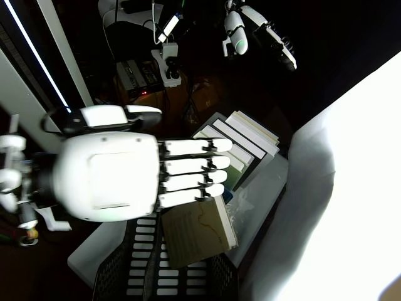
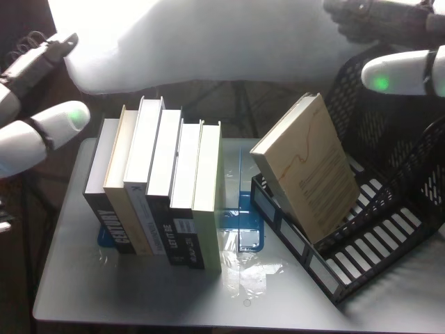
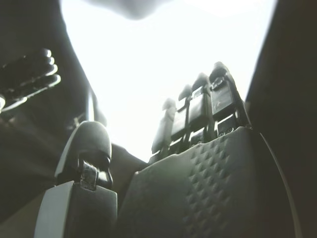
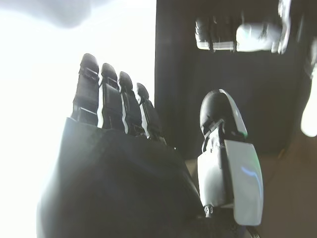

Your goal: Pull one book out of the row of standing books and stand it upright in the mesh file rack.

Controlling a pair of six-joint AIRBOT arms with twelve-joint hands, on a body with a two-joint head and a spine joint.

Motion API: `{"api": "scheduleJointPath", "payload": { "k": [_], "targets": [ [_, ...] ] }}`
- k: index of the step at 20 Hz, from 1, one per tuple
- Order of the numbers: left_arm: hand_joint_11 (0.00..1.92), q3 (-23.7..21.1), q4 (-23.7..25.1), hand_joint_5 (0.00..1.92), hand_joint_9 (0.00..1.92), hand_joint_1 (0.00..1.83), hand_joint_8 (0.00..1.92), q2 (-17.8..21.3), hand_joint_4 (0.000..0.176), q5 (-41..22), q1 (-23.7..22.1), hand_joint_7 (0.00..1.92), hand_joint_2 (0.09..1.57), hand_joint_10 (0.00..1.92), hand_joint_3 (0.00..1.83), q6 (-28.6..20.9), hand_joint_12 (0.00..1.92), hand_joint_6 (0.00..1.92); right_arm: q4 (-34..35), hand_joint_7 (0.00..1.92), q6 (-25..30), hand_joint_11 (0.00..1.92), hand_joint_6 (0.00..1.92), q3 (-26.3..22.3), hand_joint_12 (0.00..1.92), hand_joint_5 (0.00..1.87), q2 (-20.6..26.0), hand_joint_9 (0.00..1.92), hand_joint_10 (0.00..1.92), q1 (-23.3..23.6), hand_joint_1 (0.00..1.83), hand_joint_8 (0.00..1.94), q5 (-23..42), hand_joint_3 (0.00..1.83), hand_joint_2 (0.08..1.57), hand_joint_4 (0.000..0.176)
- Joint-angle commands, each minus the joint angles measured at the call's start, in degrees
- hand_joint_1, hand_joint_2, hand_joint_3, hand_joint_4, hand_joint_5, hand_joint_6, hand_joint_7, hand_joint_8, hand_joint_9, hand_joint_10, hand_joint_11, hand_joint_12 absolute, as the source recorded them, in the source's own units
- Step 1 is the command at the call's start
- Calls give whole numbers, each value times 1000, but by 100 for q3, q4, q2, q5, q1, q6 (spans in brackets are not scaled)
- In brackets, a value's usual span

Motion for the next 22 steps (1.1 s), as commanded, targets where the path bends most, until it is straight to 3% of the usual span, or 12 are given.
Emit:
{"api": "scheduleJointPath", "payload": {
  "k": [1,3,5,9,10,11,12,13,17,18,20,22],
  "targets": [
    [0,37,34,27,0,216,0,1,58,-650,-82,0,1385,0,0,-25,0,0,457,0,44,0,0,-79,975,0,50,128,187,-61,502,0,1077,0,1175,0],
    [5,48,268,27,0,207,0,-30,49,-587,-229,0,1385,0,0,-25,2,0,972,0,44,0,0,-235,809,0,93,101,175,-423,393,0,1648,0,1191,0],
    [0,59,496,29,0,286,0,-66,64,-544,-392,0,1349,0,0,-25,0,4,1379,0,44,0,0,-405,689,0,153,184,99,-754,614,0,2120,5,1271,0],
    [0,55,676,5,0,294,0,-82,17,-581,-534,0,1361,0,0,-25,0,0,1713,0,44,0,0,-528,771,0,136,199,29,-973,675,0,2606,0,1282,0],
    [0,53,676,0,0,310,0,-80,42,-603,-533,0,1375,0,5,-25,0,0,1713,0,44,0,0,-541,750,0,131,180,18,-973,671,0,2630,5,1294,0],
    [6,49,676,0,0,310,0,-80,25,-623,-533,0,1381,0,6,-25,3,0,1725,0,44,0,0,-559,744,0,139,189,20,-973,654,0,2663,0,1279,0],
    [47,44,676,0,0,297,0,-81,36,-671,-533,0,1381,0,5,-25,23,0,1755,0,44,0,0,-586,662,0,149,177,12,-981,672,0,2699,0,1280,0],
    [9,37,676,0,0,303,0,-73,38,-722,-531,0,1387,0,2,-25,351,0,1784,0,44,0,0,-611,710,0,150,199,19,-982,666,0,2730,0,1278,0],
    [0,18,689,0,16,333,0,3,89,-898,-473,0,1390,5,0,-25,856,0,1959,0,44,0,0,-716,537,0,129,211,16,-1002,636,0,2814,7,1333,9],
    [0,32,687,0,53,328,0,-8,63,-934,-462,0,1391,17,0,-25,982,0,1977,0,44,0,0,-721,651,0,116,210,14,-1041,645,0,2830,3,1332,27],
    [0,51,667,15,85,382,0,-34,70,-926,-463,0,1361,22,0,-25,1164,5,2019,0,44,0,0,-743,745,0,125,213,14,-1118,685,0,2918,0,1311,44],
    [0,-4,668,33,31,406,0,38,54,-917,-451,0,1365,9,0,-25,952,5,2053,0,44,0,0,-756,720,0,129,216,12,-1132,672,0,2969,0,1294,34]
  ]
}}
